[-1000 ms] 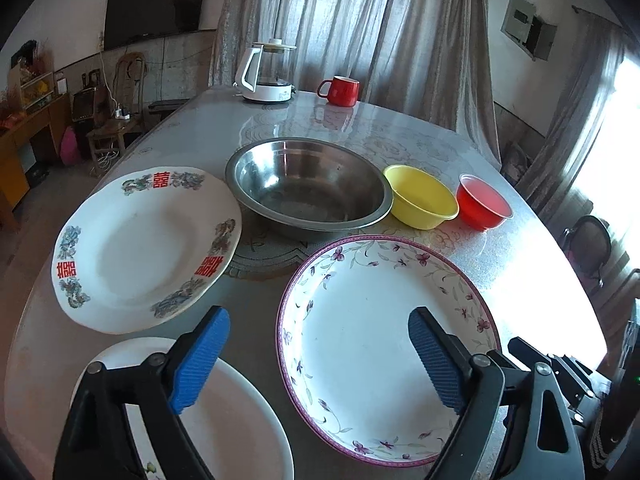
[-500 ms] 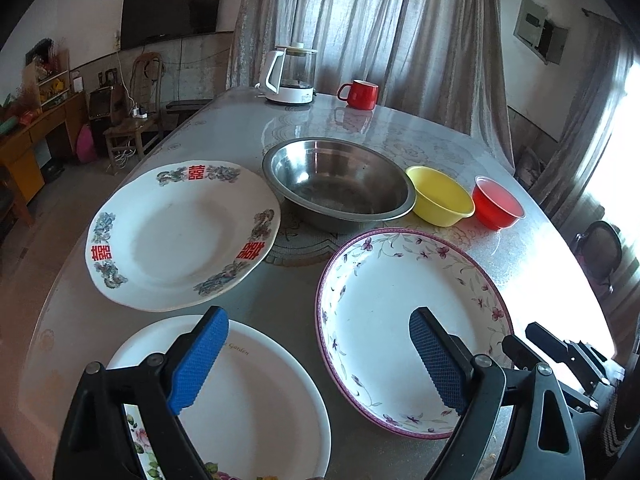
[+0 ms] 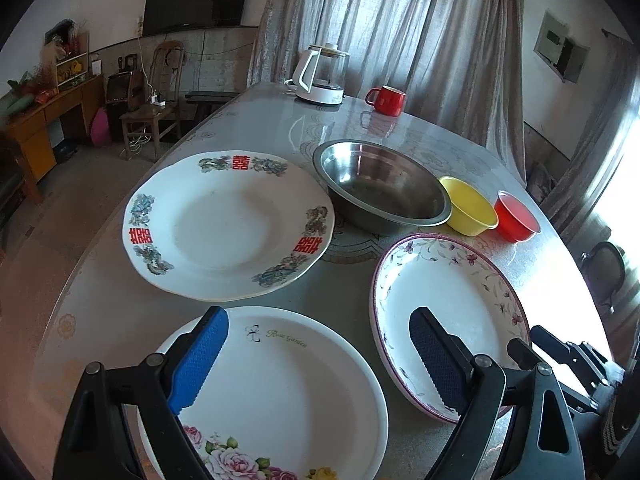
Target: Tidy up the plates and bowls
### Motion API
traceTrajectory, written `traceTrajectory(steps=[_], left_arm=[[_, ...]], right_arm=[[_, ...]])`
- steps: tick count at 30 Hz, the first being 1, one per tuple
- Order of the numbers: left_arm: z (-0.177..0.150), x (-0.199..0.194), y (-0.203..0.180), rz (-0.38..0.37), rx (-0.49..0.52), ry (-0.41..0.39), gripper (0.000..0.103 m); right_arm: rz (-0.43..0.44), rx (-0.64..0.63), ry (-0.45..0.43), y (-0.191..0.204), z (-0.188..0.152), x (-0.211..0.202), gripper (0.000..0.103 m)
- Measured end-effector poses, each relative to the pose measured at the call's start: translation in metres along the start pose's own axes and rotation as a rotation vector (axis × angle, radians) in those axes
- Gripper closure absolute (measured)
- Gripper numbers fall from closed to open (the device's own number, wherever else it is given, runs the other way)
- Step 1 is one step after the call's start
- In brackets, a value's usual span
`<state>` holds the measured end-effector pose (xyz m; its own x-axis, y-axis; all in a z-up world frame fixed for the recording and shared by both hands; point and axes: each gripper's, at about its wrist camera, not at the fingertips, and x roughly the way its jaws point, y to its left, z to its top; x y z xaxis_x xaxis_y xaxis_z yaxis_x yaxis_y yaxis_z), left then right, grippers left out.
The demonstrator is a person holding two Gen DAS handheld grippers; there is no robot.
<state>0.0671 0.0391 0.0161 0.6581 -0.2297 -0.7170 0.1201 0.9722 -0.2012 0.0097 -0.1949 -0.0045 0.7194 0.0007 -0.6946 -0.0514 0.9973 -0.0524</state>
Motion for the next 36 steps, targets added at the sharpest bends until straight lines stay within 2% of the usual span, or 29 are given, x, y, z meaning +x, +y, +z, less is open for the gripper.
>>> traceTrajectory(steps=[6, 9, 12, 13, 14, 18, 21, 23, 26, 29, 31, 36], left_arm=[[0.003, -0.001, 0.028, 0.018, -0.071, 0.000, 0.011], [0.004, -0.003, 0.048, 0.020, -0.102, -0.001, 0.011], [0.005, -0.004, 0.072, 0.042, -0.151, 0.001, 0.009], [0.005, -0.003, 0.082, 0.052, -0.176, 0.006, 0.002], [0.006, -0.003, 0.092, 0.061, -0.206, 0.004, 0.000], [0.010, -0.001, 0.132, 0.032, -0.345, 0.007, 0.000], [0.014, 0.002, 0.156, 0.041, -0.420, -0.006, 0.000], [0.018, 0.003, 0.168, 0.084, -0.433, -0.030, 0.001], [0.026, 0.011, 0.178, 0.102, -0.433, -0.030, 0.001], [0.035, 0.020, 0.181, 0.065, -0.398, -0.024, 0.004], [0.043, 0.024, 0.179, 0.057, -0.354, -0.055, 0.004], [0.060, 0.036, 0.176, 0.018, -0.327, -0.092, 0.000]], right_arm=[[0.020, -0.029, 0.012, 0.010, 0.005, 0.006, 0.067], [0.070, -0.028, 0.030, 0.013, 0.010, 0.011, 0.067], [0.184, 0.008, 0.067, 0.015, 0.016, 0.019, 0.067], [0.235, 0.026, 0.084, 0.016, 0.018, 0.022, 0.067], [0.287, 0.043, 0.100, 0.017, 0.021, 0.026, 0.066], [0.470, 0.103, 0.146, 0.026, 0.035, 0.038, 0.064], [0.539, 0.102, 0.145, 0.039, 0.050, 0.043, 0.064], [0.555, 0.089, 0.137, 0.048, 0.061, 0.048, 0.064], [0.583, 0.084, 0.156, 0.062, 0.077, 0.062, 0.064], [0.607, 0.084, 0.188, 0.077, 0.089, 0.080, 0.064], [0.612, 0.078, 0.200, 0.088, 0.096, 0.092, 0.064], [0.575, 0.058, 0.238, 0.109, 0.108, 0.118, 0.064]])
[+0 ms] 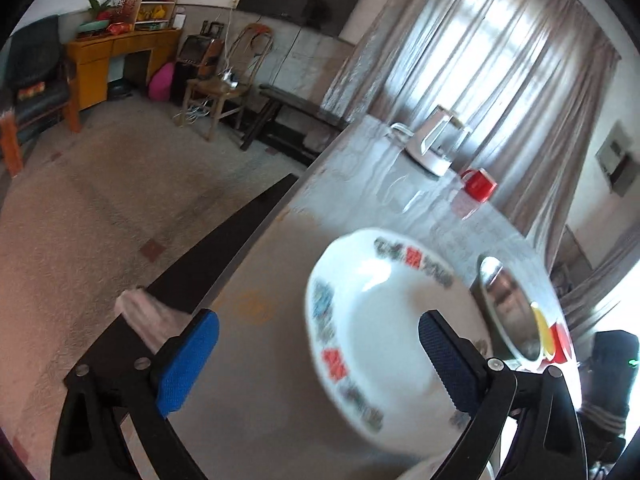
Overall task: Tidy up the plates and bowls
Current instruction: 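Grip the rim of the red-character white plate with the left tool and lift, then carry the red-character plate with the left tool over the purple-floral plate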
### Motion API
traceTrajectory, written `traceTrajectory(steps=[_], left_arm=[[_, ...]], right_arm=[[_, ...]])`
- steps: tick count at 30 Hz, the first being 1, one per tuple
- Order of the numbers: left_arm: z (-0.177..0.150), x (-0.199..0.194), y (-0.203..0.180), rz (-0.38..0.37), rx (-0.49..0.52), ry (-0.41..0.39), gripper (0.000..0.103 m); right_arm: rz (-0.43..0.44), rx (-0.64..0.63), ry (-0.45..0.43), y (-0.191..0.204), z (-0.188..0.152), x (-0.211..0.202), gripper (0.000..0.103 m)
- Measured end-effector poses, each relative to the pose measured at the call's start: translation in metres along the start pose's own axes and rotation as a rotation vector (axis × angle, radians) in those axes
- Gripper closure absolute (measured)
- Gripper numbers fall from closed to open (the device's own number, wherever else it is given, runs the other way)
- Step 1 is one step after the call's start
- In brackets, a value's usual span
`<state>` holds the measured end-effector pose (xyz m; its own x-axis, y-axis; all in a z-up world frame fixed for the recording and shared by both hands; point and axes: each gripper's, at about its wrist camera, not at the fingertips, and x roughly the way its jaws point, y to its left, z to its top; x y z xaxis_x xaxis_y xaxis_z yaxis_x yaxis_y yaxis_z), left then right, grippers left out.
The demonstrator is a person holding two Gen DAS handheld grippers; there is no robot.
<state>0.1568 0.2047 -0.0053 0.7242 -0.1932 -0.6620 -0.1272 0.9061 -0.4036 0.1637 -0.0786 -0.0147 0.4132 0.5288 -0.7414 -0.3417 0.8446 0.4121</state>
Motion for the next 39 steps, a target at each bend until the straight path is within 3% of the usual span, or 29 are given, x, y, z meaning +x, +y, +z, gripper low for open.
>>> traceTrajectory(steps=[6, 12, 14, 17, 22, 25, 28, 32, 37, 39], left_arm=[[0.016, 0.030, -0.011, 0.032, 0.080, 0.097, 0.000], [0.021, 0.046, -0.005, 0.029, 0.026, 0.144, 0.003], [0.023, 0.052, -0.002, 0.029, 0.001, 0.161, 0.024], [0.024, 0.066, -0.003, 0.004, -0.009, 0.219, 0.046], [0.019, 0.071, -0.020, 0.000, 0.082, 0.232, 0.056], [0.013, 0.068, -0.024, 0.035, 0.122, 0.207, 0.060], [0.010, 0.061, -0.019, 0.003, 0.093, 0.196, 0.060], [0.004, 0.049, -0.026, 0.022, 0.162, 0.151, 0.060], [-0.003, 0.033, -0.030, -0.033, 0.209, 0.127, 0.060], [-0.005, 0.034, -0.035, -0.017, 0.241, 0.129, 0.060]], right_arm=[[-0.023, 0.009, 0.020, -0.002, 0.014, 0.017, 0.064], [-0.033, 0.016, 0.028, -0.005, 0.020, 0.026, 0.063], [-0.056, 0.012, 0.018, -0.004, 0.022, 0.026, 0.062], [-0.054, 0.011, 0.009, -0.005, 0.025, 0.026, 0.062], [-0.058, -0.004, 0.029, 0.001, 0.031, 0.039, 0.062], [-0.068, -0.013, 0.021, 0.006, 0.032, 0.043, 0.057], [-0.066, -0.015, 0.017, 0.004, 0.032, 0.042, 0.057], [-0.075, -0.030, 0.001, 0.007, 0.031, 0.037, 0.057], [-0.055, -0.063, -0.022, 0.013, 0.028, 0.026, 0.060], [-0.051, -0.066, -0.029, 0.015, 0.026, 0.023, 0.059]])
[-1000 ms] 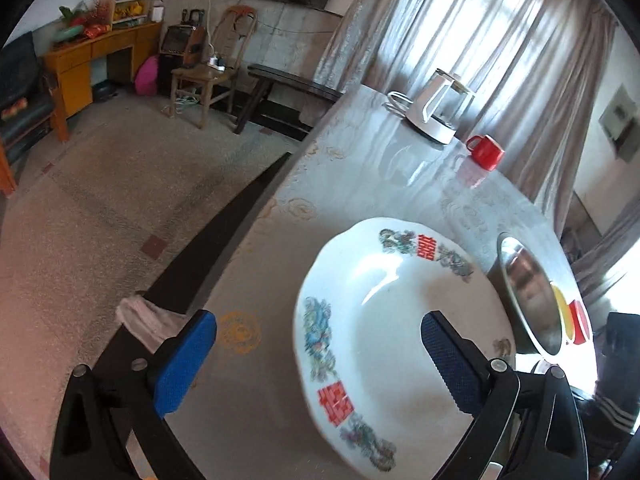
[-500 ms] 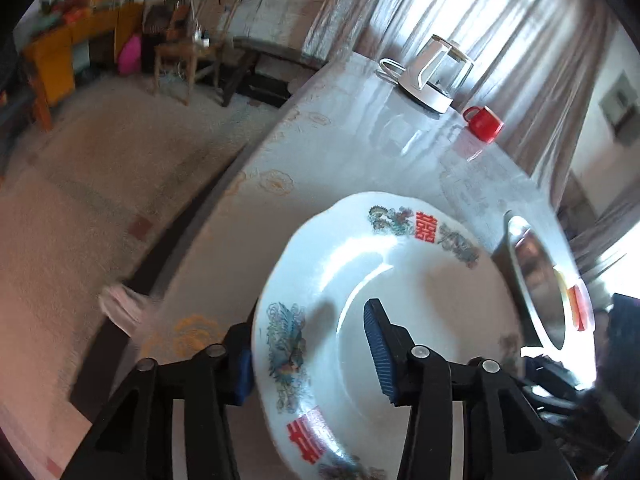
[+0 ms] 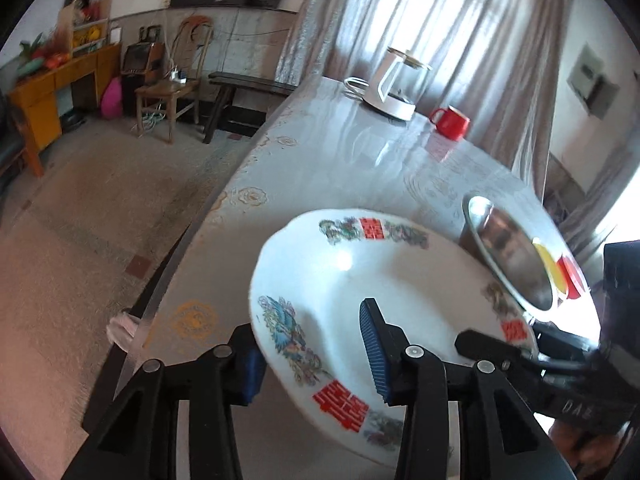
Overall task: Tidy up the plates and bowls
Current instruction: 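Carry the red-character plate with the left tool over the purple-floral plate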
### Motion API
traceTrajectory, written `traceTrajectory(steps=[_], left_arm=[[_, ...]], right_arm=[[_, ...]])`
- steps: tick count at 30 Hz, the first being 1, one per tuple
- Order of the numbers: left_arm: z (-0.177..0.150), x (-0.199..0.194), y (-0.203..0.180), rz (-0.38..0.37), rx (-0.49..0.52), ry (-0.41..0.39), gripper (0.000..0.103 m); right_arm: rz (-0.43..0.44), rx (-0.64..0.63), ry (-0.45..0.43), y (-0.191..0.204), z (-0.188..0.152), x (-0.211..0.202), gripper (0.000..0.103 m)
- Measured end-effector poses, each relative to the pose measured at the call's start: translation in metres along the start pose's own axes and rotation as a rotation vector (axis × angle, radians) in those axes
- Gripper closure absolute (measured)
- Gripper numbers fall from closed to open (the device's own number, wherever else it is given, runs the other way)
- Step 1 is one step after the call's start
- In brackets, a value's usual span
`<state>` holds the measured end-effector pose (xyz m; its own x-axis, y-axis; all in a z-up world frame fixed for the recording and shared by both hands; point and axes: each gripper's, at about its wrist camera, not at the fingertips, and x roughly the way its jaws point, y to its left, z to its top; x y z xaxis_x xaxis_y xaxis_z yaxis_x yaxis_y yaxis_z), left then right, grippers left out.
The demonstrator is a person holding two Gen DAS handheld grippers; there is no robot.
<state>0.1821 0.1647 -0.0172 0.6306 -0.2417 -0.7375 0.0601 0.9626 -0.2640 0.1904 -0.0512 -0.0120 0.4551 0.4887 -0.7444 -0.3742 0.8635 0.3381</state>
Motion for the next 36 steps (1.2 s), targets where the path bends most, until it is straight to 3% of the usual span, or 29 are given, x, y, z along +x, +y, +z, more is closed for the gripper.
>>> traceTrajectory(steps=[6, 12, 15, 16, 20, 25, 36], left_arm=[[0.000, 0.011, 0.009, -0.005, -0.048, 0.039, 0.058], [0.016, 0.019, 0.020, 0.001, -0.112, 0.002, 0.042], [0.022, 0.029, 0.018, -0.010, -0.104, 0.013, 0.044], [0.022, 0.031, 0.015, -0.016, -0.091, 0.021, 0.053], [0.015, 0.021, 0.000, 0.028, -0.008, -0.021, 0.053], [0.004, 0.001, 0.007, -0.038, -0.031, -0.046, 0.057], [-0.017, -0.022, -0.004, -0.039, -0.033, -0.086, 0.057]], right_arm=[[0.002, 0.026, 0.031, -0.007, -0.006, 0.005, 0.064], [-0.026, 0.036, 0.038, -0.013, -0.008, 0.006, 0.066], [-0.037, 0.046, 0.046, -0.014, -0.006, 0.009, 0.062], [-0.032, 0.053, 0.046, -0.015, -0.005, 0.009, 0.062], [-0.048, 0.048, 0.041, -0.010, -0.007, 0.010, 0.061], [-0.065, -0.004, 0.002, -0.001, -0.017, -0.004, 0.062], [-0.020, -0.012, -0.033, 0.012, -0.029, -0.020, 0.063]])
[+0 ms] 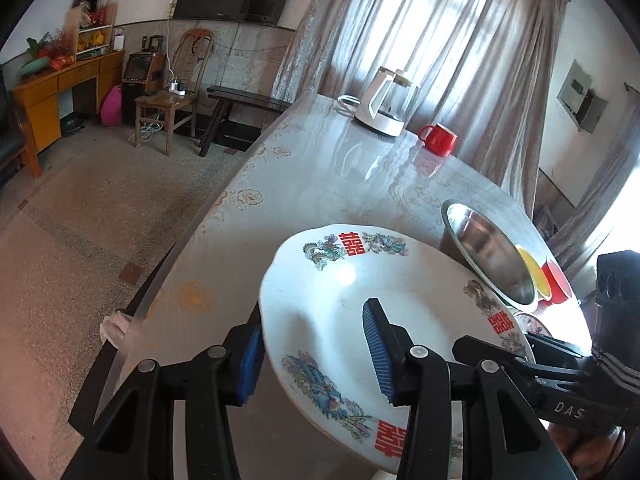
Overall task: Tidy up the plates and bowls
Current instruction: 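Carry the red-character plate with the left tool over the purple-floral plate, then lower the red-character plate onto the purple-floral plate and open the left tool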
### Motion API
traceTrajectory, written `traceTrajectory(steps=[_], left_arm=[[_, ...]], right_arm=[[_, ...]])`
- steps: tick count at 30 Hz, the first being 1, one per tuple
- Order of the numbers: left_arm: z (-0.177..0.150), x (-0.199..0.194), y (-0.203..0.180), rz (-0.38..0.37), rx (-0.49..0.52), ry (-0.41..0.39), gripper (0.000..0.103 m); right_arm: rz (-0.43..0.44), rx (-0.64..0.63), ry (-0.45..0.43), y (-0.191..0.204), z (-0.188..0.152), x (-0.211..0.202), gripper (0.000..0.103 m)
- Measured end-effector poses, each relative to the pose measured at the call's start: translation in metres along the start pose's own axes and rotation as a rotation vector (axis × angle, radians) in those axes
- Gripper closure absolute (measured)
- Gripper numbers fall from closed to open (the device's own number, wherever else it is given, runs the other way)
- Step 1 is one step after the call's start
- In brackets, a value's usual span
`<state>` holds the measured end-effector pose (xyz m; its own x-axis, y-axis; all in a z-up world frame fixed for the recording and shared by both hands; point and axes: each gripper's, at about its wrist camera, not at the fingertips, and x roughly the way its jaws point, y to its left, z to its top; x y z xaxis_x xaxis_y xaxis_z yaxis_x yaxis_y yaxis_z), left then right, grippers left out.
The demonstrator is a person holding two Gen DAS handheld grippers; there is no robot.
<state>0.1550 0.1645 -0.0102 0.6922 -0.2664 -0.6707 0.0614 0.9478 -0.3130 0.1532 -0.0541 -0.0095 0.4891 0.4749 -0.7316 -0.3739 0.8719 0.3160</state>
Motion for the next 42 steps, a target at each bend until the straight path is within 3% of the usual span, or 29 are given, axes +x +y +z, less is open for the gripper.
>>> traceTrajectory(steps=[8, 21, 32, 38, 42], left_arm=[[-0.010, -0.034, -0.010, 0.003, 0.021, -0.061, 0.045], [-0.032, -0.076, -0.065, -0.077, 0.118, -0.095, 0.042], [-0.067, -0.070, -0.147, -0.228, 0.194, 0.007, 0.035], [-0.088, -0.048, -0.182, -0.234, 0.227, 0.093, 0.035], [-0.096, -0.030, -0.197, -0.189, 0.248, 0.145, 0.035]], right_arm=[[0.038, -0.014, -0.052, 0.003, -0.011, -0.018, 0.063], [0.042, 0.011, -0.168, -0.001, -0.040, -0.085, 0.063], [-0.048, 0.101, -0.210, -0.049, -0.091, -0.149, 0.063], [-0.095, 0.190, -0.196, -0.085, -0.116, -0.162, 0.063], [-0.130, 0.232, -0.179, -0.102, -0.123, -0.157, 0.063]])
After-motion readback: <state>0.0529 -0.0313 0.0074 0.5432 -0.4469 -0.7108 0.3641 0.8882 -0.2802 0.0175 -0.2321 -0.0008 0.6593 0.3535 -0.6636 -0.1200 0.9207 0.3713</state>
